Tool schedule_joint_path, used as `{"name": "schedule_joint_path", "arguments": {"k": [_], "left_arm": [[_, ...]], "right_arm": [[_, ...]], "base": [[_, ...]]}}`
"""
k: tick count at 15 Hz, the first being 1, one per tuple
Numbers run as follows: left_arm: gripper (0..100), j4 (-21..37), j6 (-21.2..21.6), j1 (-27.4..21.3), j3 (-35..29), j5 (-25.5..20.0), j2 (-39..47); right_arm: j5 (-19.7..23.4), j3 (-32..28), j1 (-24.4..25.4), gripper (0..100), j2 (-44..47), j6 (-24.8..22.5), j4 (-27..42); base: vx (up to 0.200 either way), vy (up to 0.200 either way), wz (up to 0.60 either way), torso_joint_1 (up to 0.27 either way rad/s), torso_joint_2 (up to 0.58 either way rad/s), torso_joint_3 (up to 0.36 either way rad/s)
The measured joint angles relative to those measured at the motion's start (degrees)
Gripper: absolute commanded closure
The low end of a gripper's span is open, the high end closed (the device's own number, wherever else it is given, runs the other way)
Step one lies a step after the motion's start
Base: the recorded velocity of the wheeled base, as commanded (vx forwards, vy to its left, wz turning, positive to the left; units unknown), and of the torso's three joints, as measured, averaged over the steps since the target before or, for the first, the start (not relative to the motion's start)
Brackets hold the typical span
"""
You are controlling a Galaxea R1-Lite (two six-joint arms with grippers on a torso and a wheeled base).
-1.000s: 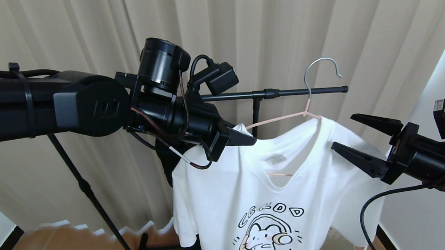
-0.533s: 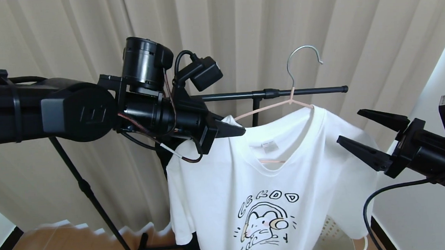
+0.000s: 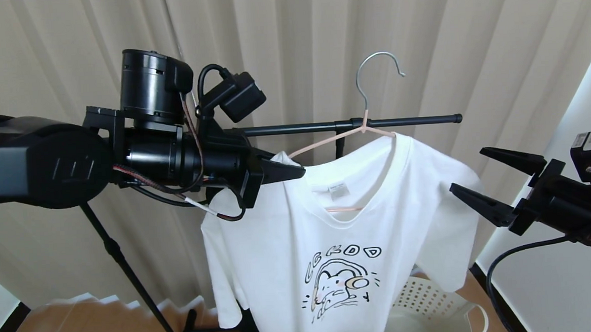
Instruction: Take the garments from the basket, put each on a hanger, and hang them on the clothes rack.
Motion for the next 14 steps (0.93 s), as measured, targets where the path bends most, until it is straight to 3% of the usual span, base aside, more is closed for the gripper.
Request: {"name": "schedule_joint_path", "arguments": {"k": [5, 10, 11, 14], "left_arm": [[100, -0.09, -0.04, 1.79, 1.43, 0.46, -2.68], [100, -0.09, -0.06, 2.35, 2.12, 0.49, -3.83], [100, -0.09, -0.06, 2.35, 2.18, 0.49, -3.86], [100, -0.46, -0.13, 2.35, 2.43, 0.49, -3.97]], "right_arm": [[0.02, 0.78, -1.74, 0, 4.57, -9.18, 0.00], [-0.02, 1.08, -2.12, 0, 8.73, -13.67, -0.16], [-0.05, 0.98, -2.35, 100, 9.31, -14.18, -0.16], [-0.11, 0.30, -3.04, 100, 10.20, -14.18, -0.05]], "base": [[0.000, 0.000, 0.00, 0.000, 0.00, 0.000], [0.000, 0.000, 0.00, 0.000, 0.00, 0.000], [0.000, 0.000, 0.00, 0.000, 0.00, 0.000], [0.000, 0.000, 0.00, 0.000, 0.00, 0.000]]}}
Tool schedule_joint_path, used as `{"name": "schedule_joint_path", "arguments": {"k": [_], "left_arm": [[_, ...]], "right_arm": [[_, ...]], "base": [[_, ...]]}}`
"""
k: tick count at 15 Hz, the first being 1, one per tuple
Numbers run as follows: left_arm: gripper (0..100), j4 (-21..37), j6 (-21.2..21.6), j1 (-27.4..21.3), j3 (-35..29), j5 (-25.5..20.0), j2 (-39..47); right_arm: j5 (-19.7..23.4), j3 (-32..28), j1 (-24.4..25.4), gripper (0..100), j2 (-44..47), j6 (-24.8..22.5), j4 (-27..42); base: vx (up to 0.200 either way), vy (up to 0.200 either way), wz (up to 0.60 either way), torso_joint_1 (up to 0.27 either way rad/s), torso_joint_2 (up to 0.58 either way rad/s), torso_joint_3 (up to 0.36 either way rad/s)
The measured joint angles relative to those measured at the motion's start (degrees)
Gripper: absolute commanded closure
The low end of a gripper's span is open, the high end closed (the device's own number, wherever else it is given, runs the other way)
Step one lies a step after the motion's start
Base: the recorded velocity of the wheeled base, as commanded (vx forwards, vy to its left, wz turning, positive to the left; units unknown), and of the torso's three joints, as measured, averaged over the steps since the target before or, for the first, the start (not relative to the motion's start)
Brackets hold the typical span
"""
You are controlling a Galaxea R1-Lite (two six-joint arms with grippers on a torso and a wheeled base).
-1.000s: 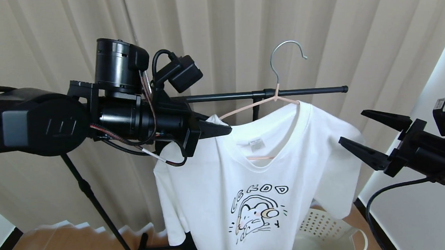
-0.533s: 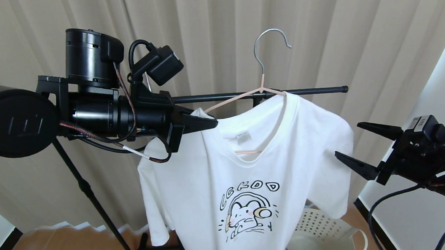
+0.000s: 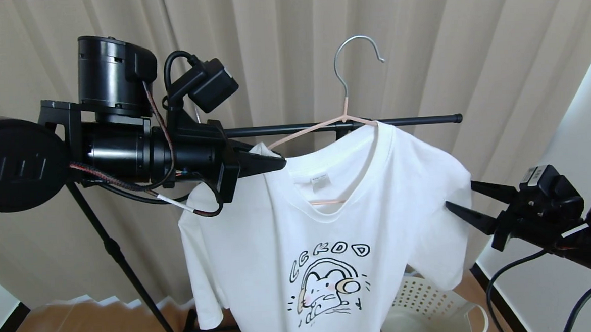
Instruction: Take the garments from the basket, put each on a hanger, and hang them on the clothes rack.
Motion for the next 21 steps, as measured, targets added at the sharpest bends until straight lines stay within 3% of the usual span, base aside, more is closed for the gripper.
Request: {"name": "schedule_joint_path", "arguments": {"k": [10, 16, 20, 21], "left_arm": [[100, -3.29, -0.37, 0.68, 3.72, 1.58, -1.38], [100, -3.30, -0.35, 1.49, 4.79, 1.62, -1.87], [100, -3.33, -0.37, 1.60, 4.77, 1.65, -1.68], [100, -3.41, -0.37, 1.62, 4.62, 1.67, -1.62]], "right_arm": [[0.09, -5.40, -6.42, 100, 3.90, 2.77, 0.16], [0.22, -6.08, -7.03, 100, 4.38, 2.90, 1.58], [0.41, -2.84, -5.62, 100, 1.10, 2.82, 1.94], [0.39, -1.95, -5.07, 0, -0.01, 2.65, 2.18]], "base": [[0.000, 0.000, 0.00, 0.000, 0.00, 0.000], [0.000, 0.000, 0.00, 0.000, 0.00, 0.000], [0.000, 0.000, 0.00, 0.000, 0.00, 0.000], [0.000, 0.000, 0.00, 0.000, 0.00, 0.000]]}}
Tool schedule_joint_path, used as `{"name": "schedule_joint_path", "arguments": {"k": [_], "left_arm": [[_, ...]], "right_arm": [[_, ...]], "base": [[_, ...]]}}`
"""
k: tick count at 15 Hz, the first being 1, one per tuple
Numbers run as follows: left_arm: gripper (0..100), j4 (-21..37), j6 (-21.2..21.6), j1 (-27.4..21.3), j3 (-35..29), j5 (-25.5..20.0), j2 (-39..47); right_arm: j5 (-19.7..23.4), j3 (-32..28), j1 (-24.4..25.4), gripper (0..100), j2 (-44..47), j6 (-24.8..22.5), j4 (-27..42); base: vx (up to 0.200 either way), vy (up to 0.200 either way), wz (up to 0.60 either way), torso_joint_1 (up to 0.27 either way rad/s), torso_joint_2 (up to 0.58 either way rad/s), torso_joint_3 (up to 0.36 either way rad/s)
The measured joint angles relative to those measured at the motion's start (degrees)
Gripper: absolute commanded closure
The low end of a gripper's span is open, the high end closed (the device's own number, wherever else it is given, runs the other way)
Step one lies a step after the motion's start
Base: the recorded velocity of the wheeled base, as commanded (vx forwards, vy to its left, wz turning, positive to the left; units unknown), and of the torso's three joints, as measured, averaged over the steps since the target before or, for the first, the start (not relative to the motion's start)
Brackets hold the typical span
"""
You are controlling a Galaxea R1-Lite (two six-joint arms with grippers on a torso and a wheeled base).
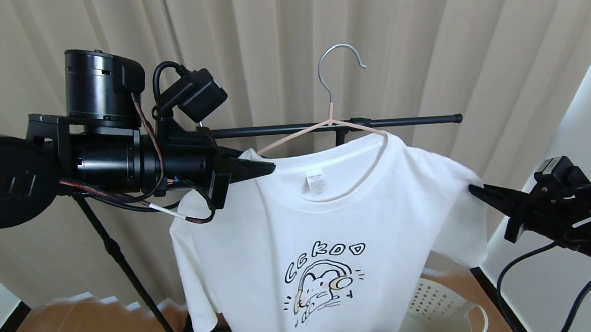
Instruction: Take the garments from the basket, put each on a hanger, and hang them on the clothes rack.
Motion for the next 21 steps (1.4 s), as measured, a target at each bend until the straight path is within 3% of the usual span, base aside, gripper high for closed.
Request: {"name": "schedule_joint_path", "arguments": {"k": [2, 10, 14, 17, 21], "left_arm": [[100, -0.66, -0.13, -0.02, -0.13, 0.46, 0.11], [100, -2.78, -5.14, -0.27, -0.05, 9.56, 2.04], [100, -2.71, -10.40, -0.88, -0.27, 16.37, 2.82], [100, -2.51, -14.95, -1.68, -0.16, 20.80, 3.15], [100, -2.11, -19.35, -1.87, 1.22, 25.78, 3.12]], "right_arm": [[0.09, 0.68, 0.33, 0, -1.21, -0.18, 0.05], [2.66, 2.62, 1.43, 0, -9.92, -0.38, 1.97], [1.67, 1.49, 4.22, 0, -16.18, 1.73, 10.92], [-1.69, 0.96, 5.95, 0, -17.80, 2.11, 11.20], [-2.28, 0.85, 6.62, 0, -18.24, 2.11, 11.28]], "base": [[0.000, 0.000, 0.00, 0.000, 0.00, 0.000], [0.000, 0.000, 0.00, 0.000, 0.00, 0.000], [0.000, 0.000, 0.00, 0.000, 0.00, 0.000], [0.000, 0.000, 0.00, 0.000, 0.00, 0.000], [0.000, 0.000, 0.00, 0.000, 0.00, 0.000]]}}
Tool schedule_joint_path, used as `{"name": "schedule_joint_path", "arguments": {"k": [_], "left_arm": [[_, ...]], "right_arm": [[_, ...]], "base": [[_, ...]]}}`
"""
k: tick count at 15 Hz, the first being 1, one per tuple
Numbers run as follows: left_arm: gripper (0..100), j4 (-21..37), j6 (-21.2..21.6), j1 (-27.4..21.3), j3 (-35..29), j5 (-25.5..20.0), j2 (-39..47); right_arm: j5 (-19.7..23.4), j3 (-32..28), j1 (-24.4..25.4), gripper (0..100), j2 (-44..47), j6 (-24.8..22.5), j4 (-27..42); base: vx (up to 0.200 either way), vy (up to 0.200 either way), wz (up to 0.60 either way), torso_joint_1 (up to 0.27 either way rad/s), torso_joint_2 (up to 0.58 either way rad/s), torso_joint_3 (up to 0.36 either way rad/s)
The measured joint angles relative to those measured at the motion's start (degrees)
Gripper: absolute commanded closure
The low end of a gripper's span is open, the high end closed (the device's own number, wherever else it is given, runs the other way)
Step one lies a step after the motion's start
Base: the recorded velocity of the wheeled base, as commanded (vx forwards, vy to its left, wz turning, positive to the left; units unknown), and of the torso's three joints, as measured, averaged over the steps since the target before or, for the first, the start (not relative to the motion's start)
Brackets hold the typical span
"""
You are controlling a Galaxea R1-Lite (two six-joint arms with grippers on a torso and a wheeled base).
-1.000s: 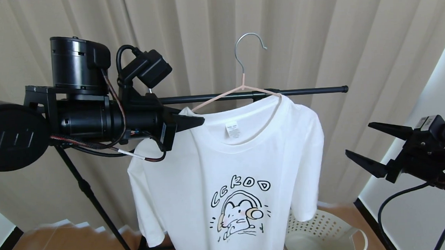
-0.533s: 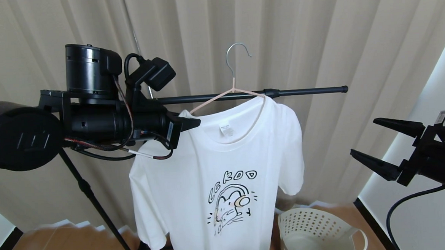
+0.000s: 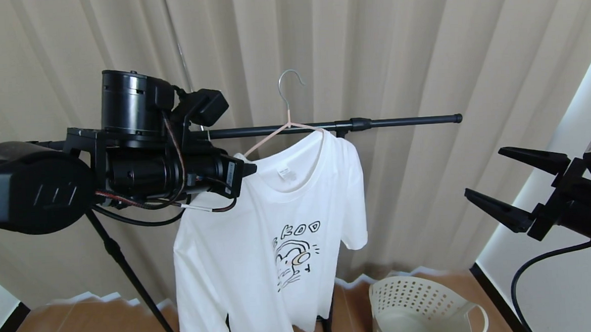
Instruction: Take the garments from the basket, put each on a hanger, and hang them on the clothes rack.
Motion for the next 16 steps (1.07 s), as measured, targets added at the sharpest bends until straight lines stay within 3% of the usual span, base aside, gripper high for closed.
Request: {"name": "schedule_joint_path", "arguments": {"k": [7, 13, 16], "left_arm": [[100, -0.24, -1.18, -0.65, 5.95, 6.27, -1.55], [100, -0.82, -6.31, -1.11, 8.55, 10.45, -1.52], [100, -4.23, -7.96, -1.19, 8.30, 12.25, 0.38]], "right_arm": [[-0.79, 0.00, 0.10, 0, 0.07, 0.00, 0.00], [-0.82, -0.35, 0.05, 0, 0.77, -0.09, -0.07], [-0.79, -0.35, 0.07, 0, 0.96, -0.18, -0.07]], "base": [[0.000, 0.000, 0.00, 0.000, 0.00, 0.000], [0.000, 0.000, 0.00, 0.000, 0.00, 0.000], [0.000, 0.000, 0.00, 0.000, 0.00, 0.000]]}}
